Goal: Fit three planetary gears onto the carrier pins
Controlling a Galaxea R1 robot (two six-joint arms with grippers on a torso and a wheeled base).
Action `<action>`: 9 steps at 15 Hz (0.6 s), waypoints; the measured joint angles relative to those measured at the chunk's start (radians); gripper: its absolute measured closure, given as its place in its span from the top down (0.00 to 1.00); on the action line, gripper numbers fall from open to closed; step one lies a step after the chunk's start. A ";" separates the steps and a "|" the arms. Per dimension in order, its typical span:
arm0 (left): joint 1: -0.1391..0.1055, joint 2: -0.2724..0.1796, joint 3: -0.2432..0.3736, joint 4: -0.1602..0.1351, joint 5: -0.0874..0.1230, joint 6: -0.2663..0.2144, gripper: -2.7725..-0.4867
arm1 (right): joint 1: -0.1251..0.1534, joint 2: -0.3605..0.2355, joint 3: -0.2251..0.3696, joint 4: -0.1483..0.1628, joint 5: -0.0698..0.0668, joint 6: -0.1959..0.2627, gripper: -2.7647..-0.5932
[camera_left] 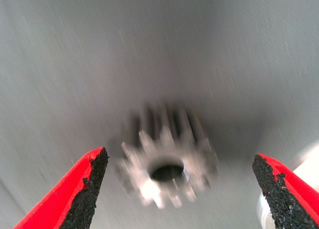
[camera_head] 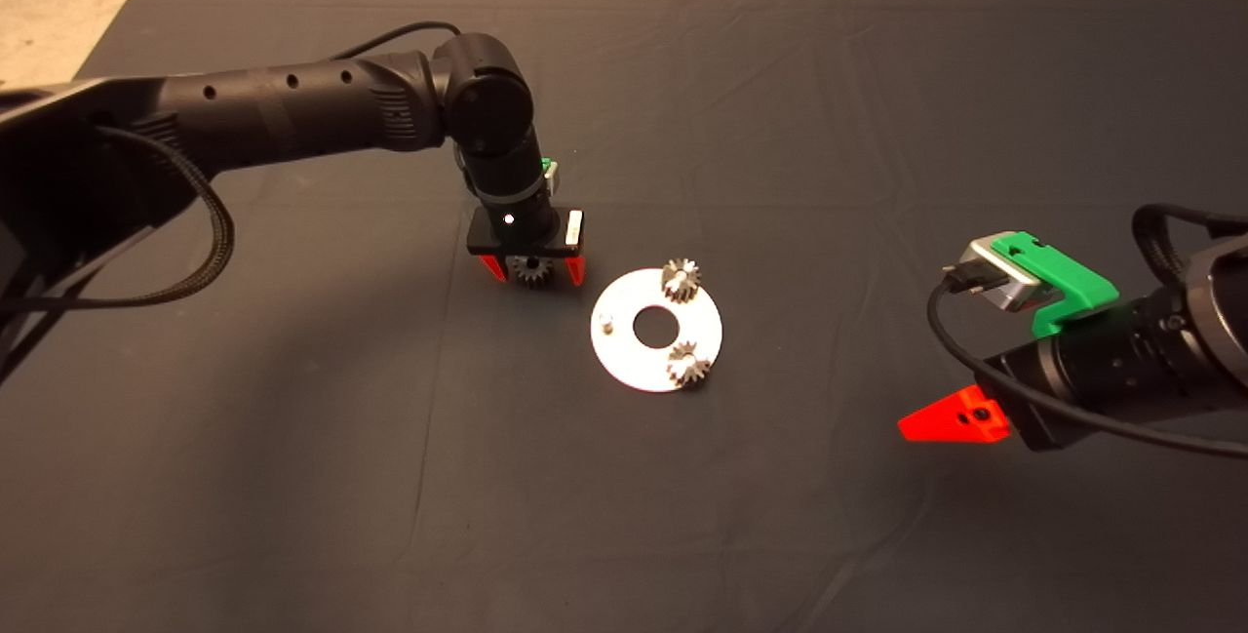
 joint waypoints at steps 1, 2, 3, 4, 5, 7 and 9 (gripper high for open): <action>0.000 0.000 -0.012 0.001 0.001 0.013 0.65 | 0.000 -0.002 0.000 0.000 -0.001 0.000 0.99; 0.000 0.000 -0.016 0.001 0.001 0.013 0.64 | 0.000 -0.002 0.000 0.001 -0.001 0.000 0.99; 0.000 0.003 -0.017 0.001 0.003 0.013 0.64 | 0.000 -0.001 0.000 0.004 0.000 0.000 0.99; 0.000 0.010 -0.017 0.000 0.004 0.013 0.62 | 0.000 -0.001 0.000 0.005 0.000 0.000 0.99; 0.000 0.018 -0.017 0.000 0.004 0.013 0.58 | 0.000 -0.001 0.000 0.007 0.000 0.000 0.99; 0.000 0.021 -0.017 0.000 0.004 0.014 0.57 | 0.000 -0.005 0.001 0.009 0.000 0.000 0.99; 0.000 0.020 -0.017 0.001 0.004 0.014 0.51 | 0.000 -0.007 0.001 0.010 0.000 0.000 0.99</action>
